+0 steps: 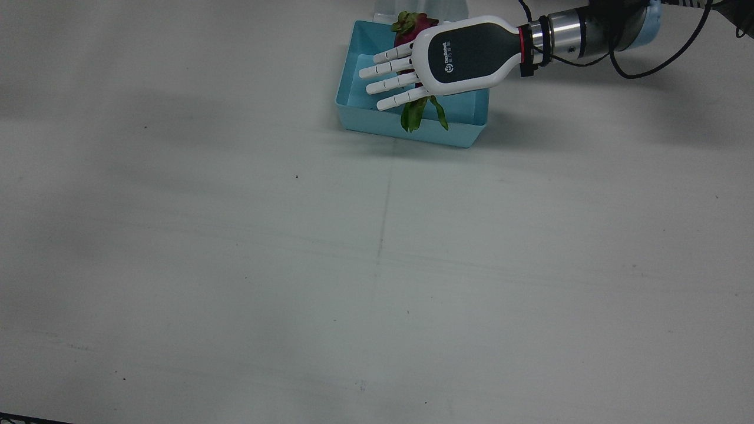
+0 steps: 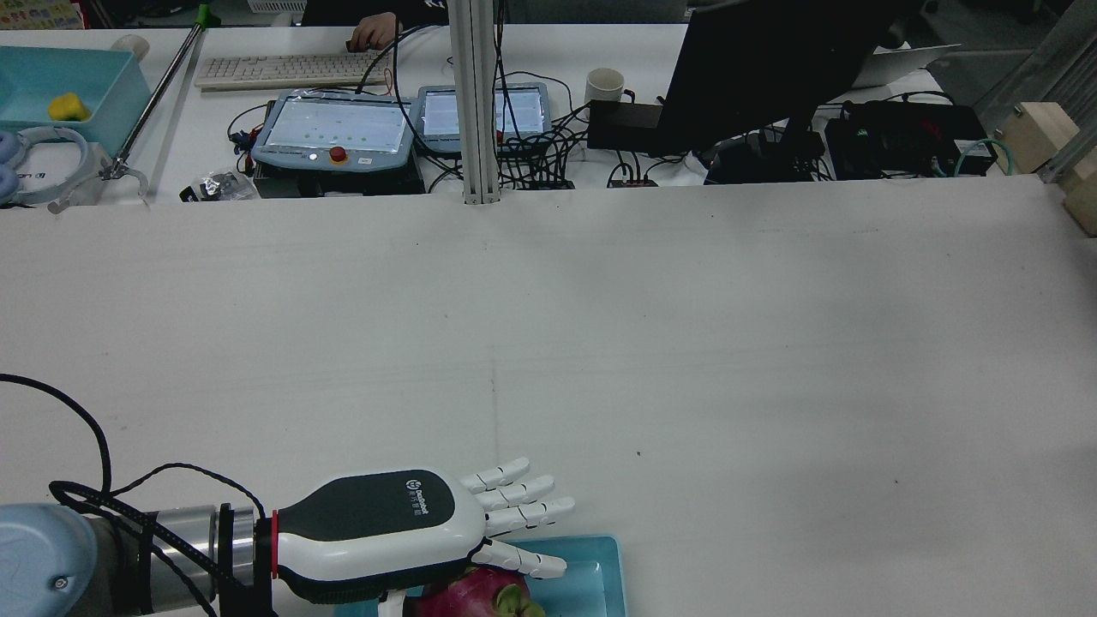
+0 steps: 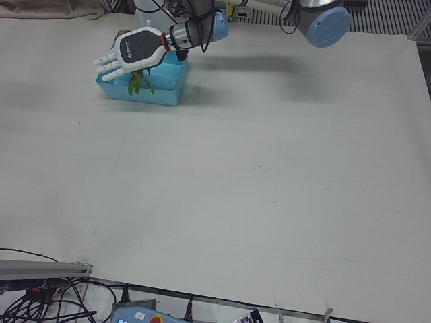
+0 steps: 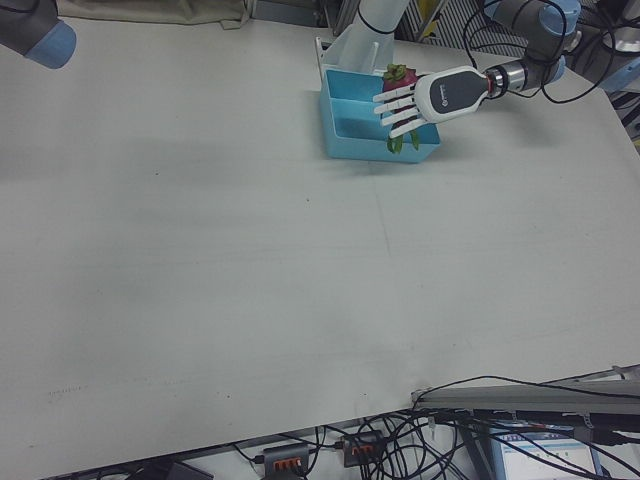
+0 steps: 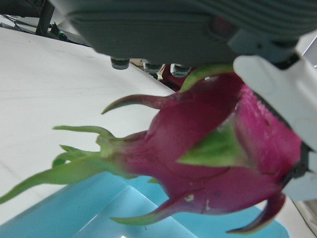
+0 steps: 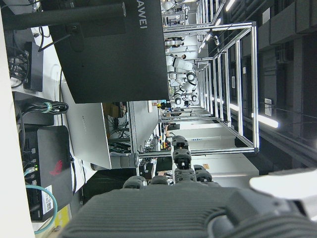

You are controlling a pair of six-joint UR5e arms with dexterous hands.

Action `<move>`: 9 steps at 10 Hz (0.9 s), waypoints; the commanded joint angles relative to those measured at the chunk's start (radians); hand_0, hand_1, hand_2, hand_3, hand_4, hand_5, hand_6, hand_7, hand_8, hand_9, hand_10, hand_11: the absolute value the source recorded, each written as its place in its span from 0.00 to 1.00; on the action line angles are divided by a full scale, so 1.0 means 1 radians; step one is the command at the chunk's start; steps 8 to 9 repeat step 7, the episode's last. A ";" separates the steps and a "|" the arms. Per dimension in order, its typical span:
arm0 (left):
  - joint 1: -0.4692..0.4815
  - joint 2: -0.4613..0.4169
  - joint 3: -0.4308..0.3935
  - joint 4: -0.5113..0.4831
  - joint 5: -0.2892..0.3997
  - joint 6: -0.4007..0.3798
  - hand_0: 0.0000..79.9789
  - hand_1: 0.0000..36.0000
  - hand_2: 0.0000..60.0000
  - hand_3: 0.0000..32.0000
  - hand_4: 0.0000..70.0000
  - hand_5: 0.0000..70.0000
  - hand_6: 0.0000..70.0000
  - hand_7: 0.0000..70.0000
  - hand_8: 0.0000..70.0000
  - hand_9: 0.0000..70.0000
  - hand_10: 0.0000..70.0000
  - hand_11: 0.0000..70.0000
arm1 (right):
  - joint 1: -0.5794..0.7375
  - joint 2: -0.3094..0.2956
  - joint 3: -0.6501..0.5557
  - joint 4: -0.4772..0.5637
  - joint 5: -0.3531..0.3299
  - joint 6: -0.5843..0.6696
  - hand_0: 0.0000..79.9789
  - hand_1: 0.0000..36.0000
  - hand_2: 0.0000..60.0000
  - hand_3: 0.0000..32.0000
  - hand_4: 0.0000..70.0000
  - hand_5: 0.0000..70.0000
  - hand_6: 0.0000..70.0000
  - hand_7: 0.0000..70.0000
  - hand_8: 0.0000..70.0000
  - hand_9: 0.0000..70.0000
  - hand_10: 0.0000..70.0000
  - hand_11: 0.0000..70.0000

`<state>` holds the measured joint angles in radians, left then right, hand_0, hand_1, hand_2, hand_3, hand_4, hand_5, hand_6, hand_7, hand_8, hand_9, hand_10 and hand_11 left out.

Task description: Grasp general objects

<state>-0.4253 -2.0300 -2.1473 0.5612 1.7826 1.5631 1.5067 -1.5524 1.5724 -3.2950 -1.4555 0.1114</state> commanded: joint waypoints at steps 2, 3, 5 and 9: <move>-0.003 0.025 -0.016 -0.011 0.000 -0.002 0.61 0.18 0.00 1.00 0.00 0.00 0.00 0.02 0.00 0.00 0.00 0.00 | 0.000 0.000 0.000 0.000 0.000 0.001 0.00 0.00 0.00 0.00 0.00 0.00 0.00 0.00 0.00 0.00 0.00 0.00; -0.010 0.024 -0.017 -0.007 -0.005 -0.030 0.61 0.16 0.00 1.00 0.00 0.00 0.00 0.03 0.00 0.00 0.00 0.00 | 0.000 0.000 0.000 0.000 0.000 0.001 0.00 0.00 0.00 0.00 0.00 0.00 0.00 0.00 0.00 0.00 0.00 0.00; -0.083 0.008 -0.016 0.038 -0.012 -0.076 0.60 0.17 0.00 1.00 0.00 0.00 0.00 0.05 0.00 0.00 0.00 0.00 | 0.001 0.000 -0.002 0.000 0.001 0.001 0.00 0.00 0.00 0.00 0.00 0.00 0.00 0.00 0.00 0.00 0.00 0.00; -0.226 -0.030 0.085 0.034 -0.014 -0.219 0.60 0.20 0.00 0.98 0.00 0.00 0.00 0.11 0.00 0.00 0.00 0.00 | 0.000 0.000 -0.002 0.000 0.001 0.001 0.00 0.00 0.00 0.00 0.00 0.00 0.00 0.00 0.00 0.00 0.00 0.00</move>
